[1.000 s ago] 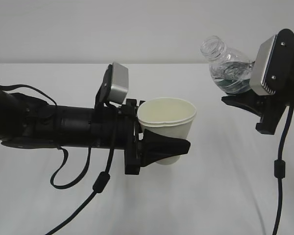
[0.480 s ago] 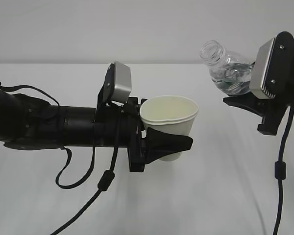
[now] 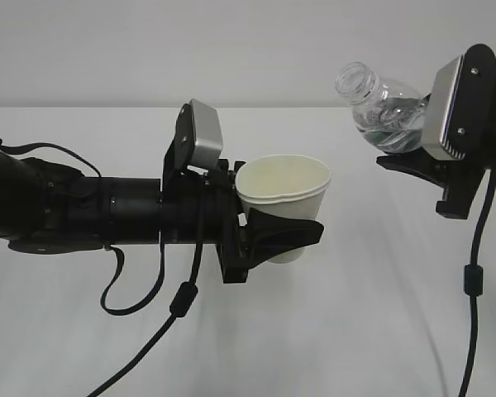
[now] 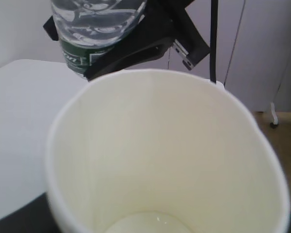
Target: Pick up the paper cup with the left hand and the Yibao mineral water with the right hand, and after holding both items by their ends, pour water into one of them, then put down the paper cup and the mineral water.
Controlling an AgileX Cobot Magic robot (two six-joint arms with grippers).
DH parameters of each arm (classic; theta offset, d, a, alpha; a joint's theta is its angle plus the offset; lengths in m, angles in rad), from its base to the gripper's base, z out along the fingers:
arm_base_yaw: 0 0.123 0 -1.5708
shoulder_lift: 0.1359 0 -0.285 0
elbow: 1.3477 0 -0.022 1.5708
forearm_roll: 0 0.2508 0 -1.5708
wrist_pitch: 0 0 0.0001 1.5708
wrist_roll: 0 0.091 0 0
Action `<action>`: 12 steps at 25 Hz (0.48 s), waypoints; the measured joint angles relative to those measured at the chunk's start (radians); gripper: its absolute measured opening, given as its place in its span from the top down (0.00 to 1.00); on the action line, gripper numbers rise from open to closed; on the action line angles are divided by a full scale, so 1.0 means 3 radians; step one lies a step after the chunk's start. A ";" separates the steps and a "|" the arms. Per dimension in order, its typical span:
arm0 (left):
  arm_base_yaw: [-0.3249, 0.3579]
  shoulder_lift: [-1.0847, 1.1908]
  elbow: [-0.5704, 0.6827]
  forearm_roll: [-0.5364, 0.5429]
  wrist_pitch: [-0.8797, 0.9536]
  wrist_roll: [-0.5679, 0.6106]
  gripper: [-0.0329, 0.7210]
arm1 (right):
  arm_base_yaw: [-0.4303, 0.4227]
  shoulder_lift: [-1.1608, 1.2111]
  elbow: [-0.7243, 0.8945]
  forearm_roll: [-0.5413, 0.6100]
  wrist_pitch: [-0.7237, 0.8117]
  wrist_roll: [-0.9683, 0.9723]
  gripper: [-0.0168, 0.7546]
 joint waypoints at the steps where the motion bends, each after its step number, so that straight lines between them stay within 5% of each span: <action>1: -0.0015 0.0000 0.0000 0.0000 0.0000 0.0000 0.38 | 0.0000 0.0000 0.0000 -0.0007 0.0000 0.0000 0.46; 12: -0.0073 0.0000 0.0000 -0.0019 0.0000 0.0025 0.38 | 0.0275 0.0000 -0.0019 -0.0085 0.0331 0.0000 0.46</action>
